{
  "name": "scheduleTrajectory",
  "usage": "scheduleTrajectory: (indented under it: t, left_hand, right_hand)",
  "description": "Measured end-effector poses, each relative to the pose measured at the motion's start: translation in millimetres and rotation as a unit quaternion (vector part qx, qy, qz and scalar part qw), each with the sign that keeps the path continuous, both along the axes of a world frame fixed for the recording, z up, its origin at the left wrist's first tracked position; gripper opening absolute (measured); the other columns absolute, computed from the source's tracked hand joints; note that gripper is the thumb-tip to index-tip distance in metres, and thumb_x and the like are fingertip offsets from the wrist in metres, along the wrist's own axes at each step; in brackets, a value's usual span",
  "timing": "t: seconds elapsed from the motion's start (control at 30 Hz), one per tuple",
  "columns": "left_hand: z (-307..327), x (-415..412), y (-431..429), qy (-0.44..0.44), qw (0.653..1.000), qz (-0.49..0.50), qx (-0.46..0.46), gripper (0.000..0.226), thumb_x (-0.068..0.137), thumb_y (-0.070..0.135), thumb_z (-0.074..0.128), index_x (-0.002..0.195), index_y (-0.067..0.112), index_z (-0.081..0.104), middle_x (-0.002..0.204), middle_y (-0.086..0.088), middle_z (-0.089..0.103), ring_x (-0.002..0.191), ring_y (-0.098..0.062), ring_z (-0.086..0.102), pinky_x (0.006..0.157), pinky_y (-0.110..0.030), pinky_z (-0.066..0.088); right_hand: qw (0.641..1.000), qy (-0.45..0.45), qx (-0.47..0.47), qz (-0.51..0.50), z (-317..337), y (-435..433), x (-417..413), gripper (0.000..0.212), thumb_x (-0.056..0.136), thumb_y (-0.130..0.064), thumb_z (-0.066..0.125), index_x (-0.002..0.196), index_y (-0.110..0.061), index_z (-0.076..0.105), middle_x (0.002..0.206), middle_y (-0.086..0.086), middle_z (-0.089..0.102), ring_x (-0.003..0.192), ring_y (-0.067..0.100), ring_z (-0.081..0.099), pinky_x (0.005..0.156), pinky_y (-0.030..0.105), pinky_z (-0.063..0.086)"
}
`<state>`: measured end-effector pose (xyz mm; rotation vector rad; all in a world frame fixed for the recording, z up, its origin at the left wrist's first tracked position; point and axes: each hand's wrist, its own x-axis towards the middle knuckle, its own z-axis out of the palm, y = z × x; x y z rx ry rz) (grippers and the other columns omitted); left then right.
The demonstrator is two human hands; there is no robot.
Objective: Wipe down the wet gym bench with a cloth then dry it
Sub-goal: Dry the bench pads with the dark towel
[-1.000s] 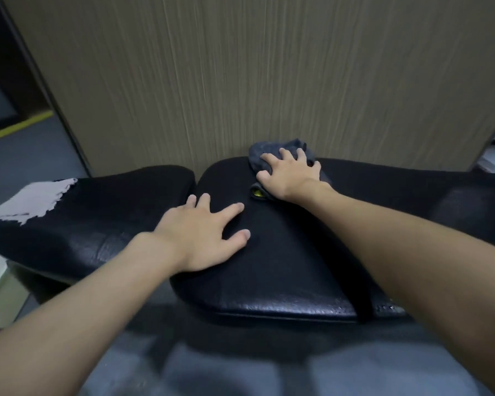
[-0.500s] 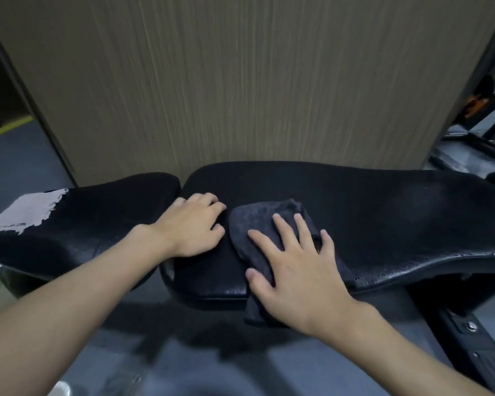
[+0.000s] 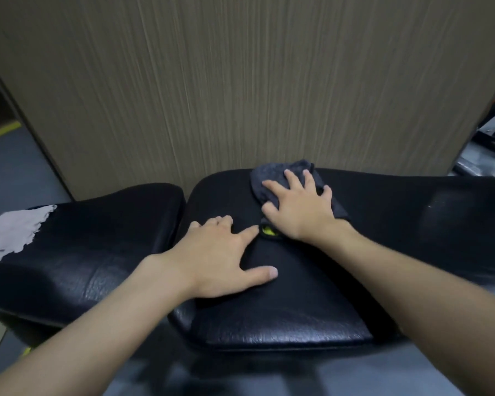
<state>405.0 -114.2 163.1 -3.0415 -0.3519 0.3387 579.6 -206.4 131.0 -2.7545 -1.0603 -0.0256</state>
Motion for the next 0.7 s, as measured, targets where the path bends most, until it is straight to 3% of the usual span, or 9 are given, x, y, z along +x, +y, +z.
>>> scheduleTrajectory:
  t: [0.3,0.57,0.7]
  left_hand:
    - [-3.1,7.0,1.8,0.024,0.999,0.02,-0.029,0.096,0.076,0.088,0.031,0.155,0.04,0.007,0.16,-0.022,0.014,0.149,-0.031,0.011,0.114,-0.054,0.021]
    - [-0.3,3.3,-2.8,0.015,0.997,0.047,-0.067,0.088,0.084,0.079,0.035,0.155,0.037,0.007,0.162,-0.021,0.008,0.151,-0.032,0.004,0.118,-0.052,0.015]
    - [-2.8,1.6,-4.0,-0.006,0.995,0.058,-0.084,0.076,0.092,0.064,0.038,0.156,0.034,0.008,0.163,-0.018,0.007,0.151,-0.03,0.003,0.12,-0.05,0.011]
  right_hand:
    - [0.999,0.028,-0.022,-0.019,8.0,40.5,52.1,0.055,0.093,-0.051,0.03,0.148,-0.04,0.031,0.163,0.006,0.017,0.15,0.038,-0.002,0.112,0.07,0.006]
    - [1.0,-0.005,0.001,0.028,-1.1,-34.3,-23.0,0.056,0.093,-0.052,0.032,0.148,-0.047,0.024,0.165,0.001,0.013,0.152,0.032,-0.003,0.116,0.065,0.006]
    - [0.999,-0.024,0.005,0.042,-1.0,-91.5,-83.4,0.067,0.082,-0.057,0.017,0.148,-0.048,0.027,0.164,-0.002,0.019,0.152,0.03,0.003,0.116,0.062,0.011]
